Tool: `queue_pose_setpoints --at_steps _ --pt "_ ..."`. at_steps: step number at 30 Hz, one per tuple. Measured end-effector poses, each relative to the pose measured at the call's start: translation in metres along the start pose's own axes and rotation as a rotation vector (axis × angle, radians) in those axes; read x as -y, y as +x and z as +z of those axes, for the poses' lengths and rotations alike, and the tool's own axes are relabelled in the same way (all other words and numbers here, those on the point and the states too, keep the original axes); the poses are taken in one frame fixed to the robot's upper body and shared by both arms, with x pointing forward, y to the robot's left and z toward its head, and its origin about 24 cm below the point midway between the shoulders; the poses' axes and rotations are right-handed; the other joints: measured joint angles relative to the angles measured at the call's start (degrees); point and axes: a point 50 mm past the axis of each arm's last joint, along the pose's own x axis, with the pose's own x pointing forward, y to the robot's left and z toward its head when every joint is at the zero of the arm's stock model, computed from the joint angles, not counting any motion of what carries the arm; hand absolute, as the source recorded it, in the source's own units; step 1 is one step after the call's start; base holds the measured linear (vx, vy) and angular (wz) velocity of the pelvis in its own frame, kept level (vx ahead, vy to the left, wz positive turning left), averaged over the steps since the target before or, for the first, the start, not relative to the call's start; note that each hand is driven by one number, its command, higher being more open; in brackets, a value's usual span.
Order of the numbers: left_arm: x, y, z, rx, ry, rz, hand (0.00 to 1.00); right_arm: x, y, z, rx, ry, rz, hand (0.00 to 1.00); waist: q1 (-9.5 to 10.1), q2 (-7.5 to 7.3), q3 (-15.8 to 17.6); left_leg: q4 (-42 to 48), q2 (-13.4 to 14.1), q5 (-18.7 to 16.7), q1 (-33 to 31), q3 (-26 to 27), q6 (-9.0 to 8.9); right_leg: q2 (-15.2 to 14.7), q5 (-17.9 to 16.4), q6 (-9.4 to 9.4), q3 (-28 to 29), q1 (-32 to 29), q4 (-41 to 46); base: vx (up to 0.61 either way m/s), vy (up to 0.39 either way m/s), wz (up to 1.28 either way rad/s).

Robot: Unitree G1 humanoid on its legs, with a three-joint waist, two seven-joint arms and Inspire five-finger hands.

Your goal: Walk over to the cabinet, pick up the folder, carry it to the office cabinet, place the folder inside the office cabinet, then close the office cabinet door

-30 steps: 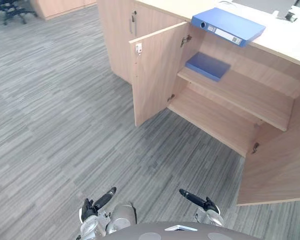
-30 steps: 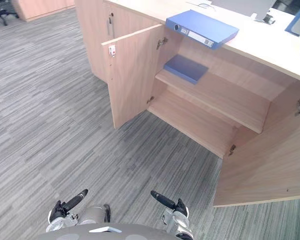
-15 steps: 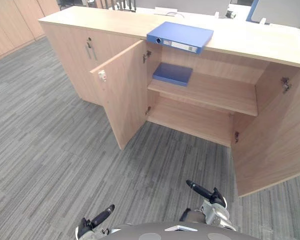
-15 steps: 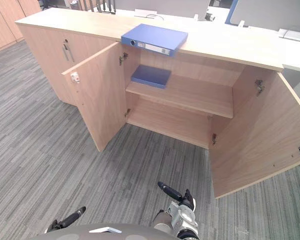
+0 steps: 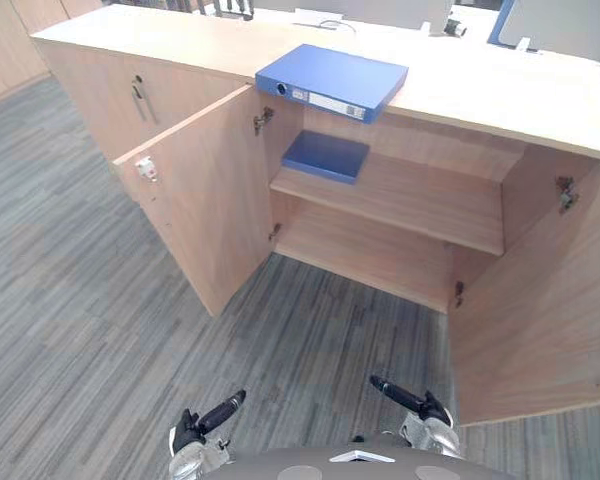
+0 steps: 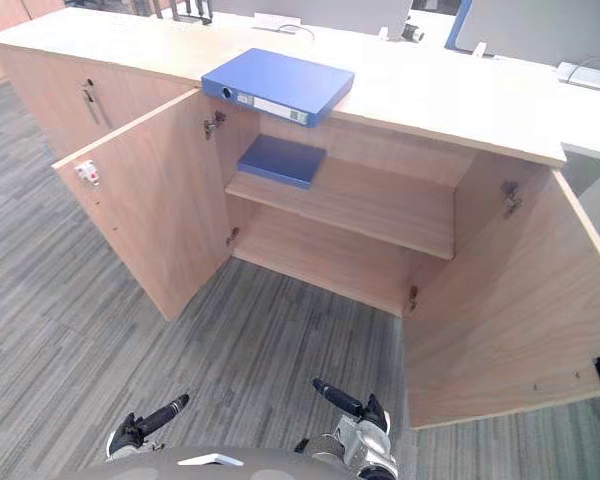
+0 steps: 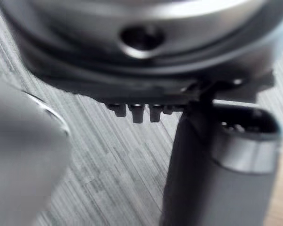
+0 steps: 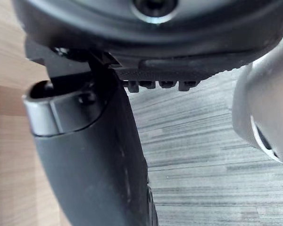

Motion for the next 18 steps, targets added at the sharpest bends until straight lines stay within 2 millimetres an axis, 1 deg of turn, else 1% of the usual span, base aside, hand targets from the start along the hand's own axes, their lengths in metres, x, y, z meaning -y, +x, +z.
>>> queue_pose_setpoints --at_steps 1,2,3,4,5,6,7,8,9,10,11,12,13,14,15,16,17,18 --pt "0.000 0.000 0.000 0.000 0.001 -0.001 1.00 0.000 0.000 -0.002 -0.007 -0.005 0.000 1.00 0.65 0.09 0.16 5.12 0.80 0.06 -1.87 -0.32 -0.04 0.86 0.07 -0.08 0.97 1.12 -0.96 0.36 0.013 -0.96" --pt "-0.001 0.001 0.002 0.002 0.000 -0.003 1.00 0.003 0.001 -0.004 -0.021 -0.012 -0.009 1.00 1.04 0.45 0.30 12.19 1.31 -0.25 -4.89 -0.23 0.29 1.61 0.17 0.04 3.15 3.50 -2.58 0.35 0.057 -0.95" --pt "-0.004 0.001 0.001 0.002 0.006 0.001 1.00 0.005 0.000 -0.006 -0.035 -0.015 -0.019 1.00 1.11 0.30 0.38 15.30 0.56 -0.79 -7.69 0.57 0.70 1.64 0.57 0.75 5.06 5.89 -4.72 0.35 0.069 -0.91" --pt "-0.005 0.001 0.002 0.007 0.006 -0.001 1.00 0.005 0.001 -0.007 -0.039 -0.017 -0.022 1.00 1.16 0.25 0.42 15.87 0.08 -1.20 -9.33 0.92 0.82 1.57 0.90 1.32 6.05 7.05 -5.95 0.44 0.164 -0.82" --pt "-0.004 0.001 0.005 0.019 0.005 -0.007 1.00 0.006 0.001 -0.008 -0.044 -0.020 -0.023 1.00 1.48 0.13 0.52 16.09 -1.20 -1.93 -13.23 0.94 1.33 0.94 1.46 2.31 7.78 8.75 -7.83 0.45 0.252 -0.82" --pt "-0.004 0.002 0.009 0.033 0.007 -0.019 1.00 0.006 0.001 -0.009 -0.052 -0.025 -0.024 1.00 2.07 -0.04 0.71 14.54 -2.62 -2.51 -17.07 0.97 1.81 -0.51 1.85 3.05 9.32 9.74 -8.19 0.45 0.294 -0.78" --pt "-0.004 0.002 0.011 0.041 0.009 -0.026 1.00 0.007 0.001 -0.009 -0.055 -0.026 -0.026 1.00 2.30 -0.03 0.99 12.66 -3.22 -2.70 -18.79 1.07 2.13 -1.22 1.97 3.82 9.69 10.46 -8.12 0.31 0.249 -0.62" --pt "-0.003 0.003 0.014 0.052 0.026 -0.035 1.00 0.007 0.001 -0.009 -0.057 -0.028 -0.026 1.00 2.49 0.05 1.80 5.67 -4.35 -2.44 -20.85 1.96 2.66 -2.94 1.67 5.58 10.53 12.07 -7.28 0.41 0.351 -0.46" --pt "-0.002 0.002 0.010 0.046 0.043 -0.048 1.00 0.012 0.002 -0.004 -0.042 -0.035 -0.032 1.00 2.52 1.68 2.18 -7.33 -4.11 1.43 -20.85 3.58 4.31 -3.52 0.55 8.37 10.62 13.11 -5.02 0.41 0.367 -0.37" --pt "0.000 0.001 0.009 0.040 0.048 -0.056 1.00 0.012 0.002 -0.003 -0.039 -0.042 -0.029 1.00 2.61 1.53 2.17 -7.71 -4.99 -0.65 -19.63 3.92 4.55 -4.62 -0.37 9.65 11.39 13.19 -3.86 0.47 0.411 -0.07" --pt "-0.004 0.004 0.017 0.058 0.057 -0.054 1.00 0.002 0.001 -0.005 -0.046 -0.059 0.008 1.00 2.62 -0.24 2.47 -8.67 -7.34 -1.25 -18.93 5.11 5.69 -6.39 -1.45 9.58 12.53 12.96 -4.36 0.31 0.253 0.08" --pt "-0.003 0.005 0.021 0.072 0.056 -0.057 1.00 -0.006 0.001 -0.005 -0.046 -0.060 0.033 1.00 3.06 -1.11 2.41 -11.17 -8.49 -1.12 -17.97 5.53 5.93 -5.98 -1.35 9.20 12.23 12.73 -7.17 0.26 0.204 0.10" --pt "-0.002 0.005 0.020 0.069 0.056 -0.059 1.00 -0.009 0.001 -0.003 -0.043 -0.058 0.043 1.00 3.46 -0.98 2.60 -12.67 -9.14 -0.94 -17.03 5.79 6.11 -5.50 -1.23 9.02 12.13 12.70 -8.63 0.17 0.133 0.01" --pt "-0.001 0.004 0.018 0.057 0.053 -0.063 1.00 -0.013 0.000 -0.003 -0.041 -0.055 0.054 1.00 4.14 -1.14 2.66 -15.83 -10.89 -0.27 -14.79 6.26 6.69 -5.06 -0.38 8.23 12.03 13.30 -11.38 0.11 0.083 0.06" --pt "-0.002 0.004 0.017 0.054 0.055 -0.064 1.00 -0.013 0.000 -0.003 -0.039 -0.056 0.058 1.00 4.20 -1.78 2.35 -17.76 -12.14 0.27 -13.32 6.45 7.02 -5.07 0.47 7.94 11.99 13.68 -12.65 0.15 0.065 0.16" --pt "-0.002 0.004 0.015 0.045 0.056 -0.064 1.00 -0.014 0.001 -0.001 -0.033 -0.056 0.061 1.00 4.19 -1.67 2.44 -21.22 -14.31 1.34 -10.65 6.94 7.54 -5.20 2.62 7.16 11.98 14.01 -14.53 0.12 0.029 0.24" --pt "-0.001 0.003 0.011 0.033 0.055 -0.065 1.00 -0.014 0.001 0.001 -0.029 -0.058 0.061 1.00 3.70 -1.13 2.49 -23.91 -15.79 2.31 -8.43 6.89 7.85 -5.48 4.55 7.01 12.29 14.19 -15.00 0.11 0.030 0.19" --pt "0.001 0.003 0.010 0.032 0.054 -0.070 1.00 -0.012 0.001 0.000 -0.030 -0.060 0.059 1.00 3.91 -0.74 2.08 -25.14 -16.25 2.73 -7.84 6.91 7.79 -5.74 5.34 7.23 12.41 14.18 -15.22 0.08 0.043 0.09"
